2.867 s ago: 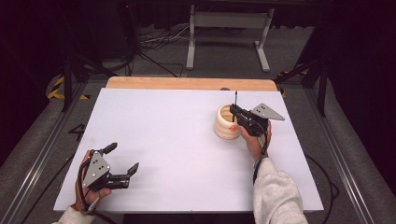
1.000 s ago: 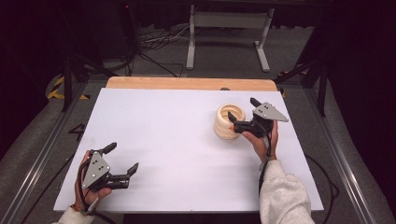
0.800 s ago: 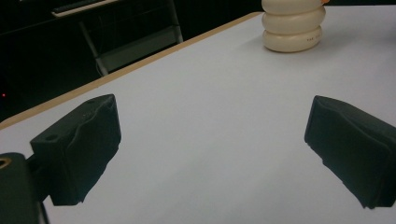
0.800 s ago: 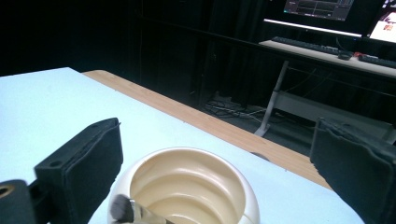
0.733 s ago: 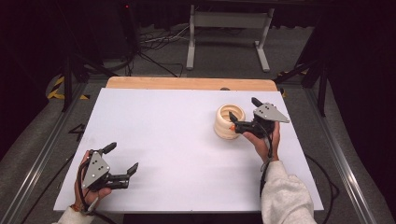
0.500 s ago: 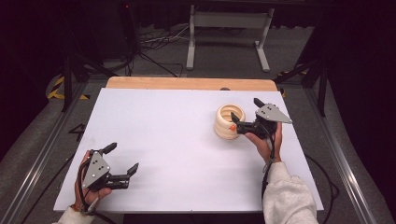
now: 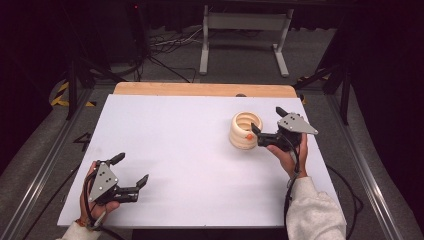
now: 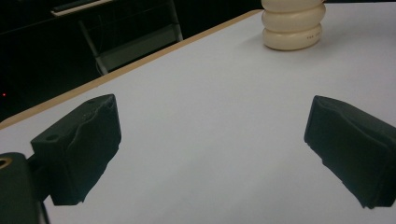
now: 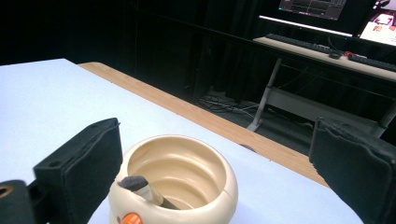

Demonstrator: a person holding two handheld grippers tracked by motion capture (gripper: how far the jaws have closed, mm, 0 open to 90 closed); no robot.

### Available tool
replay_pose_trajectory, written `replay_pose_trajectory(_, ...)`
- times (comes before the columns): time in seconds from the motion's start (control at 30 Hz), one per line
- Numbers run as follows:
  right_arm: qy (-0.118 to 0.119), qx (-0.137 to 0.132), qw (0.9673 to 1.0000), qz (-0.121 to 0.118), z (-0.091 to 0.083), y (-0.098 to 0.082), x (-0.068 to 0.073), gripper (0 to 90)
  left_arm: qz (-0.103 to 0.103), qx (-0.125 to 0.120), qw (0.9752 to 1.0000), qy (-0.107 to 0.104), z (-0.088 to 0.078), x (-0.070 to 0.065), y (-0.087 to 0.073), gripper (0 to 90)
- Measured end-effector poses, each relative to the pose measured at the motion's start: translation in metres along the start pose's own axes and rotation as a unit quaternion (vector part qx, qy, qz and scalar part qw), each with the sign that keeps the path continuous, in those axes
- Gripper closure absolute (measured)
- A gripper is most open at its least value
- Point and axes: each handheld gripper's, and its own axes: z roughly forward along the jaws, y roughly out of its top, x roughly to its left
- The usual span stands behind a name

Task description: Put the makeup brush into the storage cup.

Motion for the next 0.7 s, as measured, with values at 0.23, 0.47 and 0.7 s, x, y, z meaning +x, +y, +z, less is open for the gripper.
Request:
replay_pose_trajectory(0.23,-0.004,0.009,0.9998,-0.015,-0.007,-0.001,0.002,3.5,0.000,0.003,1.0000,-0.002,0.000,0.000,0.000,4.5)
replay_pose_trajectory(0.47,-0.002,0.008,0.9997,-0.022,-0.015,-0.003,0.001,3.7,-0.002,0.000,1.0000,0.000,0.000,0.001,0.000,4.5)
replay_pose_trajectory(0.7,-0.003,0.010,0.9994,-0.033,-0.024,-0.005,0.001,3.8,0.001,0.003,1.0000,-0.001,0.000,0.001,0.000,4.6)
